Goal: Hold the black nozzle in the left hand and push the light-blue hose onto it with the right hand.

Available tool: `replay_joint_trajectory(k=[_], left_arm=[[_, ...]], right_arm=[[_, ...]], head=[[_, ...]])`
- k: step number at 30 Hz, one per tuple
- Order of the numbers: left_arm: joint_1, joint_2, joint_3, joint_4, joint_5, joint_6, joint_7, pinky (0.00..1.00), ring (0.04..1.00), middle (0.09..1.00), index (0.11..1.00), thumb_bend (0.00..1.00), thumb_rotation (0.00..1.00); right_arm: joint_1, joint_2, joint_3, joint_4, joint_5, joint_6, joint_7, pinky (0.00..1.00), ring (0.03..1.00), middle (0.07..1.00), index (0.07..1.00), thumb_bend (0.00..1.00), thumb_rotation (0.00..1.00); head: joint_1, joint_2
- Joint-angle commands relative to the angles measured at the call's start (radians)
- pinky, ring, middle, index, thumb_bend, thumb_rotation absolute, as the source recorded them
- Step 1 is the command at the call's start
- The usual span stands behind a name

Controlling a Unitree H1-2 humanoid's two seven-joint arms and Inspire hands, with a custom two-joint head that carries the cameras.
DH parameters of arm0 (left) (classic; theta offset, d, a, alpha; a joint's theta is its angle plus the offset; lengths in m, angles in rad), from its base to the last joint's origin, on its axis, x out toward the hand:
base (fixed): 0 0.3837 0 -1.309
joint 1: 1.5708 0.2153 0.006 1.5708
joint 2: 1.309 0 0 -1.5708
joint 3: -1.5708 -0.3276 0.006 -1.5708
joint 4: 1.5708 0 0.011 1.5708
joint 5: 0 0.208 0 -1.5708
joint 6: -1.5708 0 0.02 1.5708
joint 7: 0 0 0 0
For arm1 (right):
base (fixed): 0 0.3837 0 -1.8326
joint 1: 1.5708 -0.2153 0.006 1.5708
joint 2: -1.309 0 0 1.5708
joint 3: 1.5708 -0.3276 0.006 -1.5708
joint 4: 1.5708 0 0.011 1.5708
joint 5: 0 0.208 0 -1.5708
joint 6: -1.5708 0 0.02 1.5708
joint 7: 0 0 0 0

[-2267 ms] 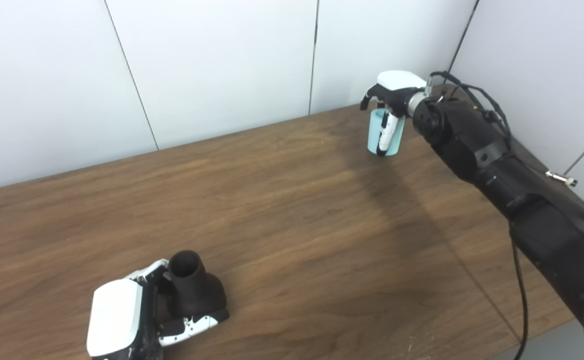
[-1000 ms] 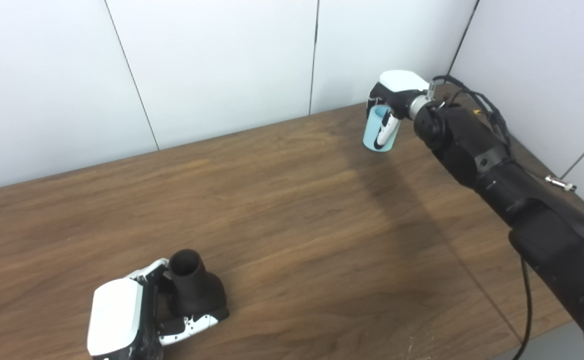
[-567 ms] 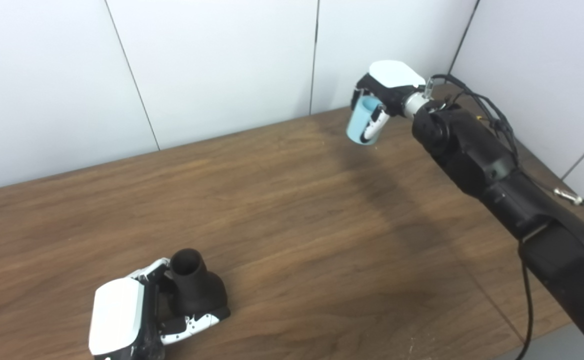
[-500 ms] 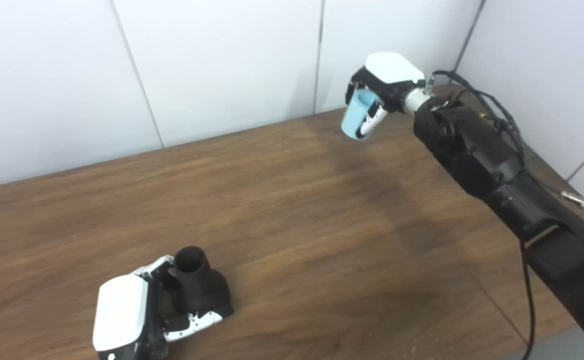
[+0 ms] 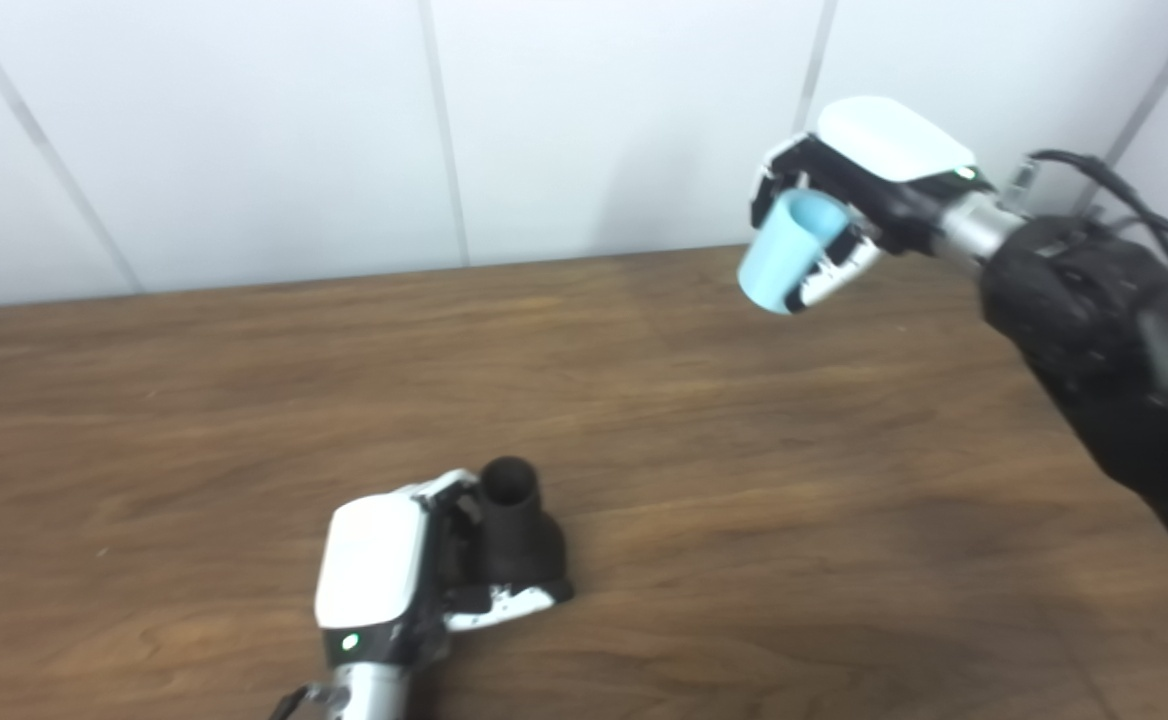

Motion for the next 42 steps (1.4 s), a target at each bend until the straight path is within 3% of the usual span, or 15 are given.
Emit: replay_joint_trajectory(k=[1, 3, 5, 6, 8, 10, 11, 12, 13, 15, 17, 19, 27, 32, 42], left_arm=[[0.032, -0.009, -0.035, 0.039, 0.014, 0.01, -0.048, 0.36, 0.451, 0.406, 0.51, 0.52, 0.0], [0.032, -0.016, -0.043, 0.039, 0.018, 0.019, -0.045, 0.36, 0.423, 0.396, 0.505, 0.52, 0.0], [0.034, -0.025, -0.049, 0.038, 0.019, 0.031, -0.045, 0.35, 0.4, 0.392, 0.501, 0.52, 0.0], [0.035, -0.028, -0.051, 0.038, 0.02, 0.035, -0.045, 0.34, 0.398, 0.392, 0.501, 0.52, 0.0], [0.035, -0.034, -0.056, 0.042, 0.023, 0.04, -0.038, 0.33, 0.401, 0.393, 0.503, 0.52, 0.0], [0.035, -0.038, -0.06, 0.045, 0.028, 0.046, -0.038, 0.33, 0.413, 0.398, 0.509, 0.52, 0.0], [0.036, -0.041, -0.061, 0.045, 0.029, 0.049, -0.037, 0.33, 0.422, 0.4, 0.51, 0.52, 0.0], [0.036, -0.043, -0.062, 0.044, 0.028, 0.05, -0.037, 0.33, 0.424, 0.399, 0.51, 0.52, 0.0], [0.036, -0.046, -0.063, 0.043, 0.025, 0.051, -0.037, 0.33, 0.421, 0.396, 0.507, 0.52, 0.0], [0.037, -0.05, -0.065, 0.042, 0.024, 0.052, -0.036, 0.33, 0.42, 0.417, 0.497, 0.52, 0.0], [0.037, -0.053, -0.067, 0.04, 0.029, 0.056, -0.037, 0.35, 0.43, 0.398, 0.502, 0.52, 0.0], [0.037, -0.054, -0.067, 0.036, 0.033, 0.06, -0.038, 0.37, 0.461, 0.406, 0.508, 0.52, 0.0], [0.037, -0.052, -0.07, 0.02, 0.046, 0.08, -0.056, 0.37, 0.466, 0.414, 0.513, 0.52, 0.0], [0.036, -0.054, -0.074, 0.02, 0.037, 0.083, -0.053, 0.39, 0.488, 0.419, 0.514, 0.52, 0.0], [0.03, -0.052, -0.077, 0.013, 0.039, 0.083, -0.054, 0.35, 0.432, 0.396, 0.506, 0.52, 0.0]], right_arm=[[-0.032, -0.007, -0.022, -0.07, -0.004, 0.026, 0.028, 0.51, 0.412, 0.496, 0.51, 0.51, 0.0], [-0.028, 0.004, -0.024, -0.112, -0.01, 0.029, 0.046, 0.68, 0.437, 0.476, 0.51, 0.52, 0.0], [-0.027, 0.017, -0.027, -0.144, 0.026, 0.009, 0.054, 0.78, 0.436, 0.47, 0.515, 0.52, 0.0], [-0.026, 0.02, -0.029, -0.154, 0.038, 0.004, 0.058, 0.55, 0.403, 0.48, 0.519, 0.52, 0.0], [-0.023, 0.038, -0.042, -0.175, 0.082, 0.0, 0.058, 0.35, 0.37, 0.488, 0.524, 0.51, 0.0], [-0.022, 0.062, -0.043, -0.202, 0.104, -0.008, 0.054, 0.35, 0.363, 0.497, 0.516, 0.51, 0.0], [-0.023, 0.072, -0.04, -0.218, 0.103, -0.012, 0.055, 0.36, 0.412, 0.483, 0.502, 0.52, 0.0], [-0.023, 0.085, -0.037, -0.236, 0.11, -0.008, 0.06, 0.54, 0.393, 0.487, 0.505, 0.52, 0.0], [-0.02, 0.102, -0.037, -0.255, 0.128, 0.0, 0.065, 0.58, 0.397, 0.487, 0.499, 0.52, 0.0], [-0.01, 0.131, -0.042, -0.288, 0.165, 0.015, 0.072, 0.44, 0.396, 0.5, 0.491, 0.52, 0.0], [0.003, 0.154, -0.042, -0.311, 0.177, 0.014, 0.069, 0.43, 0.397, 0.499, 0.493, 0.52, 0.0], [0.01, 0.181, -0.034, -0.344, 0.175, 0.049, 0.085, 0.33, 0.381, 0.505, 0.505, 0.52, 0.0], [0.026, 0.229, 0.002, -0.42, 0.174, 0.17, 0.163, 0.36, 0.399, 0.51, 0.505, 0.52, 0.0], [0.053, 0.236, 0.019, -0.402, 0.182, 0.124, 0.154, 0.34, 0.387, 0.509, 0.51, 0.52, 0.0], [0.085, 0.251, 0.034, -0.397, 0.162, 0.095, 0.134, 0.35, 0.38, 0.504, 0.51, 0.52, 0.0]], head=[[0.013, 0.003], [0.031, 0.006], [0.064, 0.011], [0.068, 0.011], [0.095, 0.016], [0.102, 0.018], [0.108, 0.02], [0.11, 0.021], [0.116, 0.024], [0.125, 0.027], [0.137, 0.034], [0.143, 0.037], [0.148, 0.051], [0.151, 0.053], [0.151, 0.061]])
